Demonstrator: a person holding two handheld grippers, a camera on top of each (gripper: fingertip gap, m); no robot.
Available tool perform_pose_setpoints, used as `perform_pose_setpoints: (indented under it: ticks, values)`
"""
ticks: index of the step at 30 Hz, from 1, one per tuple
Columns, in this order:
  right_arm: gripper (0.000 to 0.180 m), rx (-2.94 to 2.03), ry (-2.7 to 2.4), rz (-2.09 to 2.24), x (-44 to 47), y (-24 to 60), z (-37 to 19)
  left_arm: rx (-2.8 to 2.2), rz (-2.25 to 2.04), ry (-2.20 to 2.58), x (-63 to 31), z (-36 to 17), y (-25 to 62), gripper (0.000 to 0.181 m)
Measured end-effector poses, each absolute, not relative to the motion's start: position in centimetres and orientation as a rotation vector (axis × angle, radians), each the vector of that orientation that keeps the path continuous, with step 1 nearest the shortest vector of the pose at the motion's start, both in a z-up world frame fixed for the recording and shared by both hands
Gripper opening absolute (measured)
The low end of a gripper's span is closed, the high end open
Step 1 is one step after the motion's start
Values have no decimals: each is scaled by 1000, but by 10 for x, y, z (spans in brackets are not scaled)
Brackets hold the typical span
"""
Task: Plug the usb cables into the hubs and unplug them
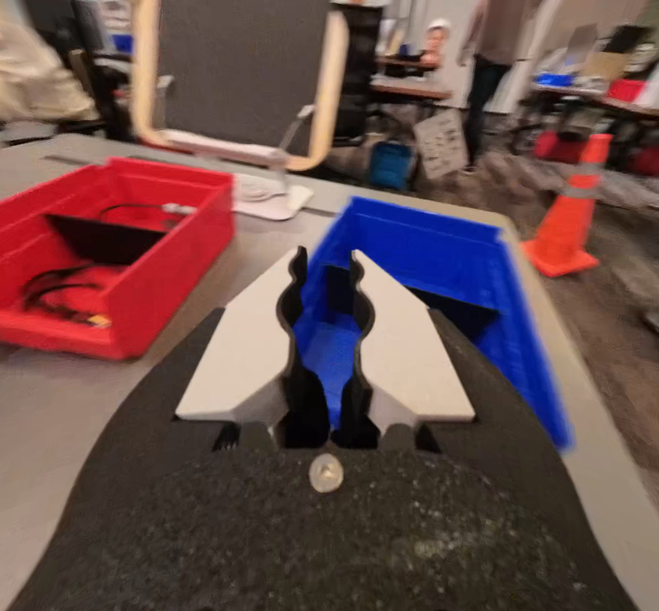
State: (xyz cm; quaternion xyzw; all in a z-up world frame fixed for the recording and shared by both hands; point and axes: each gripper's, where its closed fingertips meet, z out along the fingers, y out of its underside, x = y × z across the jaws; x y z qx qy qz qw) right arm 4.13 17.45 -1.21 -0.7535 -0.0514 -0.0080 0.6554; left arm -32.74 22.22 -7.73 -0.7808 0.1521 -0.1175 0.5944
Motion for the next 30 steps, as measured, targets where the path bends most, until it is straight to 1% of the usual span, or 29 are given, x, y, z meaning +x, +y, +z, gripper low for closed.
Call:
perform_pose_setpoints:
  ticks: [1, 3, 5, 6, 7, 8, 9, 10, 13, 16, 18, 24, 27, 30]
  values:
    - [25, -1743, -223, 87, -6, 182, -24, -1845, -275, 361, -333, -90, 227, 46]
    - [42, -1814, -318, 286, -87, 192, -59, -1898, -233, 425, -335, -116, 238, 46]
    - [41, -1914, -238, 327, -126, 206, -103, -1982, -221, 448, -335, -141, 249, 50]
    - [45, -1966, -187, 276, -132, 215, -123, -2003, -280, 447, -331, -146, 251, 52]
    - [53, -1995, -142, 173, -129, 224, -135, -2002, -360, 437, -326, -147, 252, 42]
    - [48, -2003, -127, 123, -131, 231, -140, -2006, -392, 432, -325, -147, 254, 23]
    - [31, -2003, -101, 134, -138, 238, -142, -2007, -376, 429, -327, -146, 258, 20]
    - [16, -2003, -74, 191, -151, 243, -144, -2009, -351, 436, -329, -146, 261, 12]
    - [6, -2041, 83, 70, -161, 253, -143, -2031, -257, 429, -346, -143, 267, 8]
    - [4, -1988, 51, -73, -201, 260, -127, -2028, -163, 390, -387, -134, 274, 3]
    - [4, -1952, 37, -59, -238, 267, -120, -2046, -143, 342, -423, -133, 279, 3]
    - [4, -1952, -53, -3, -344, 293, -127, -2008, -38, 266, -530, -121, 297, 2]
    - [4, -1959, -146, -28, -376, 299, -135, -2054, -115, 221, -564, -138, 307, 2]
    - [8, -1938, -177, 27, -393, 297, -139, -2046, -224, -8, -580, -142, 311, 4]
